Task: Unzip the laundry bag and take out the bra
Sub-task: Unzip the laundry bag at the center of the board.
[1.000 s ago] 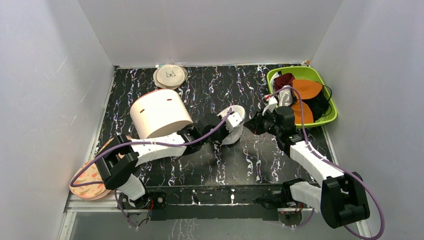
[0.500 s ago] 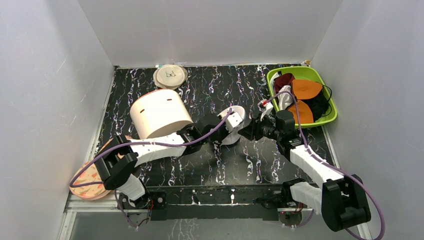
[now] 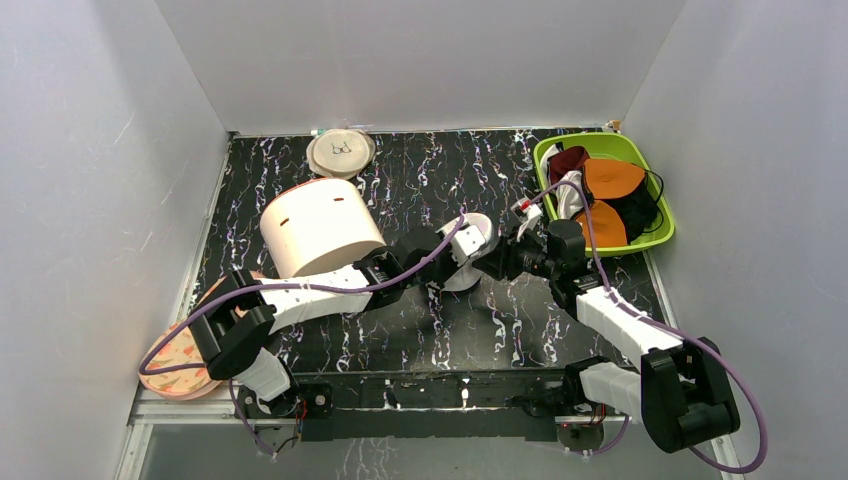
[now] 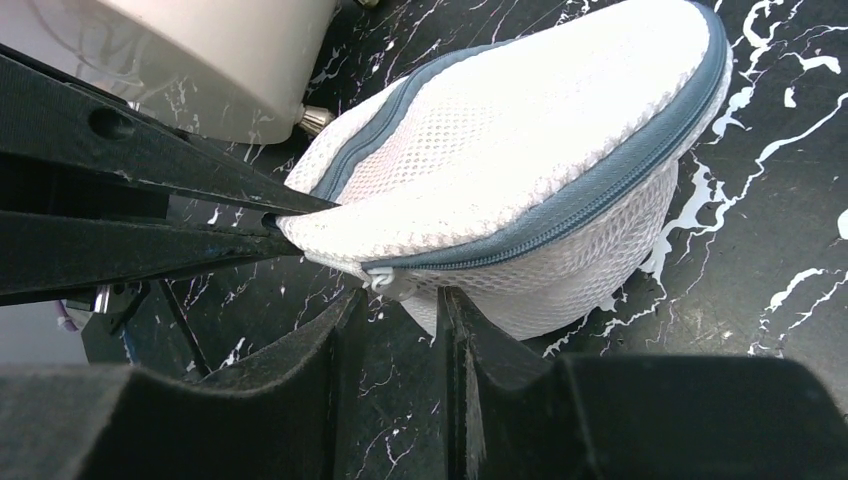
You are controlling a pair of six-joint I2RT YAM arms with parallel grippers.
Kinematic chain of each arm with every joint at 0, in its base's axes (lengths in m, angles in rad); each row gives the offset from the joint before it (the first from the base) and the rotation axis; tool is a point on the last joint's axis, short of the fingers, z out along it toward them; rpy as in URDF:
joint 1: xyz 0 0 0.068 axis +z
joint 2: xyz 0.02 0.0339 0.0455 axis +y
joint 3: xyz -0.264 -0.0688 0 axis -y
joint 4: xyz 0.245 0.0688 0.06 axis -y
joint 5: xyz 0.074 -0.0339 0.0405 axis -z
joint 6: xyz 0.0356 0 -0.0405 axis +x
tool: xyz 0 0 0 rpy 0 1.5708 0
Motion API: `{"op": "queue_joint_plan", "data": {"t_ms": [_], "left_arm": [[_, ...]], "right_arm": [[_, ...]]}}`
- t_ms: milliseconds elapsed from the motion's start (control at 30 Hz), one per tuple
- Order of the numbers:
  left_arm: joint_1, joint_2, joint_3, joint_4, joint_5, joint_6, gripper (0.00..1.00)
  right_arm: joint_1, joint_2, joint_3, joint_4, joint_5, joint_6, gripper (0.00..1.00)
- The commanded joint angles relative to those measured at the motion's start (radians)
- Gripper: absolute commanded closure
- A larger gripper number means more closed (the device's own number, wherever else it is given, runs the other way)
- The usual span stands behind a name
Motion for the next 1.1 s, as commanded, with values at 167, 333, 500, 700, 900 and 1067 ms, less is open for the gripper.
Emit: {"op": "queue_joint_plan", "data": {"t_ms": [167,333,500,700,900,1067], "left_arm": [[0.0,-0.052,0.042,-0.007,0.048,-0.02,1.0],[-0.001,-0.057,0.034,-0.005,0.011,0.005,1.0],[-0.001,-0.071,0.03,0.0,0.006,0.017,1.0],[-0.001,-0.072,0.032,-0.006,0.005,0.023,1.0],[0.0,-0.072,0.034,-0.02,-0.021,0.062,1.0],[0.0,-0.057,0.046,-0.037,-0.059,0.083,0.9]], "right_arm": [[0.005,-0.015,0.047,0.083,0.054,-0.008,0.79],[0.004,-0.013,0.061,0.044,0.106,-0.016,0.92],[0.003,-0.041,0.055,0.023,0.172,-0.018,1.0],[0.003,-0.07,0.048,-0.016,0.272,-0.016,1.0],[0.004,-0.071,0.055,-0.056,0.332,-0.015,1.0],[0.008,-0.068,0.09,-0.083,0.187,-0.028,1.0]]}}
